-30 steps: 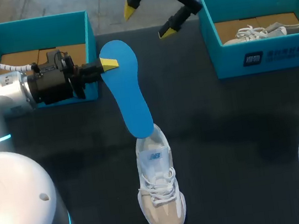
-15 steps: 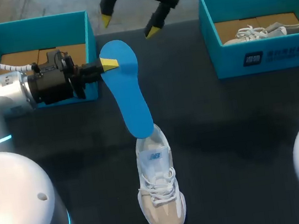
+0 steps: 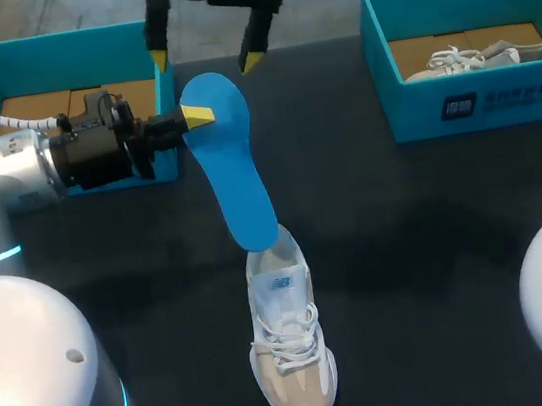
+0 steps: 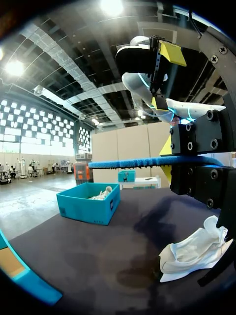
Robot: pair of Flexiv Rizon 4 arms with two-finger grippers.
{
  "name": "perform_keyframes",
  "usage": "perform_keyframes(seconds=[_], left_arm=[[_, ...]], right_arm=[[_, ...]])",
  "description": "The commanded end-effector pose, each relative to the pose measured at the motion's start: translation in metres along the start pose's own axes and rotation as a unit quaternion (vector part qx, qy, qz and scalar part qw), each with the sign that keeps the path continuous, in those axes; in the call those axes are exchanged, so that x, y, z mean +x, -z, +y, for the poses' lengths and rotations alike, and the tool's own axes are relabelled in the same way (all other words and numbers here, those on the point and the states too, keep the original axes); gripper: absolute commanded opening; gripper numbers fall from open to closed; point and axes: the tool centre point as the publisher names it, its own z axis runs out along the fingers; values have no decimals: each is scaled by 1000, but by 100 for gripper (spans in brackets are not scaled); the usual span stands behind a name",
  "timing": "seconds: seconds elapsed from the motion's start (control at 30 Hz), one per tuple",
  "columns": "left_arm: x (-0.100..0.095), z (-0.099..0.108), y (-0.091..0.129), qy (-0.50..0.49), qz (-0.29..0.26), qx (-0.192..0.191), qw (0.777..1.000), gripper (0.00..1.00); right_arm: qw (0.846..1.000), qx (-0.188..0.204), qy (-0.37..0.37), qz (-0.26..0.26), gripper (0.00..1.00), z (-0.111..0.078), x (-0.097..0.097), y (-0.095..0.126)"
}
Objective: Take the shoe out of the shoebox, open the shoe tongue, remove and reinsert the insole, then place the shoe into the shoebox
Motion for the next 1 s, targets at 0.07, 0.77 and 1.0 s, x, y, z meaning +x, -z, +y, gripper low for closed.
perform_keyframes(seconds=[0.07, 0.77, 1.0], left_arm=[[0, 0, 0, 0, -2, -1, 1000, 0], [0, 0, 0, 0, -2, -1, 1000, 0], [0, 0, 0, 0, -2, -1, 1000, 0]], right_arm=[[996, 4, -5, -94, 100, 1, 13, -6], [999, -5, -14, -34, 100, -9, 3, -5], [998, -20, -18, 50, 100, -13, -24, -2]])
